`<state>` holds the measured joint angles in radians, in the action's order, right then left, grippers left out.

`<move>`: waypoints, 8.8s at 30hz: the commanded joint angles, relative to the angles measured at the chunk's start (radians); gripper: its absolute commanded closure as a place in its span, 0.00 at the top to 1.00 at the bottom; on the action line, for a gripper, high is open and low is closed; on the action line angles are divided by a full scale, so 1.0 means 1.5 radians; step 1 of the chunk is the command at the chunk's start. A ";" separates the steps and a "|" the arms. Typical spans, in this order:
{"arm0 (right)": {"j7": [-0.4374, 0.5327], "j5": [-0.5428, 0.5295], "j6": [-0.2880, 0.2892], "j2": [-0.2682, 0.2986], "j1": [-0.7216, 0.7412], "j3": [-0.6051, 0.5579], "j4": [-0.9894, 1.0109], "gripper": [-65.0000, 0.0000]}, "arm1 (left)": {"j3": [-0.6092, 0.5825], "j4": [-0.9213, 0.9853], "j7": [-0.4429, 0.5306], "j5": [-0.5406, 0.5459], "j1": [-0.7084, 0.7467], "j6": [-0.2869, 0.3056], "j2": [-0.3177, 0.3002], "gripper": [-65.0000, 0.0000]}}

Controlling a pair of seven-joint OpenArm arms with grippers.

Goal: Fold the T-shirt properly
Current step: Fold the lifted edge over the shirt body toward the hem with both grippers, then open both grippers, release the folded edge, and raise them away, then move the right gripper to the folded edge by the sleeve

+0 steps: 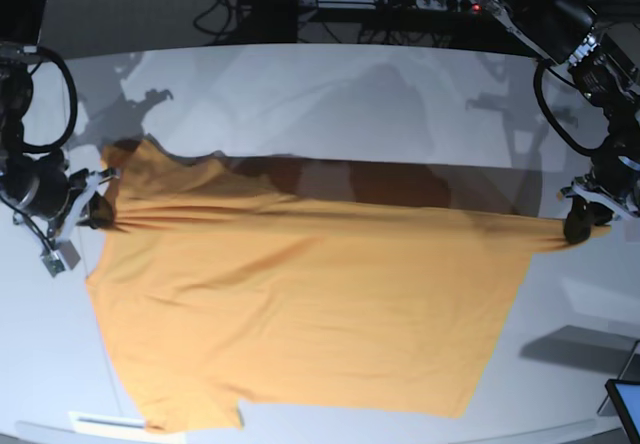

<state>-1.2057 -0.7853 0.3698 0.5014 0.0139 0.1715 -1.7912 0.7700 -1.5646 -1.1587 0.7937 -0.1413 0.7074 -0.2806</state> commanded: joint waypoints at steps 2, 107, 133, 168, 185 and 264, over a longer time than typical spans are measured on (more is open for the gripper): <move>0.008 0.013 -0.001 0.018 0.013 0.005 -0.008 0.00 | 0.004 0.003 0.026 0.001 -0.022 -0.006 -0.029 0.00; 0.191 0.304 -0.006 -0.062 0.282 -0.282 0.337 0.11 | -0.361 0.627 0.425 -0.326 -0.369 -0.006 -0.078 0.06; 0.259 0.305 -0.007 -0.074 0.276 -0.282 0.337 0.32 | -0.303 0.448 0.456 -0.329 -0.247 -0.006 -0.051 1.00; 0.302 0.307 -0.052 -0.016 0.260 -0.200 0.272 0.31 | -0.429 0.285 0.467 -0.331 -0.238 -0.028 -0.055 1.00; 0.141 0.307 -0.052 -0.002 0.148 -0.170 0.149 0.00 | -0.415 -0.067 0.330 -0.489 0.021 -0.122 -0.042 0.00; -0.084 -0.103 0.042 -0.176 -0.065 0.371 0.133 0.80 | -0.005 -0.267 -0.120 -0.160 0.118 -0.135 0.059 0.57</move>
<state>-1.3422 -0.9207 0.4305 0.2222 -0.0948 0.7238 -1.5749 0.7589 -1.9495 -1.3613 0.5446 0.0467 0.5041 -0.1753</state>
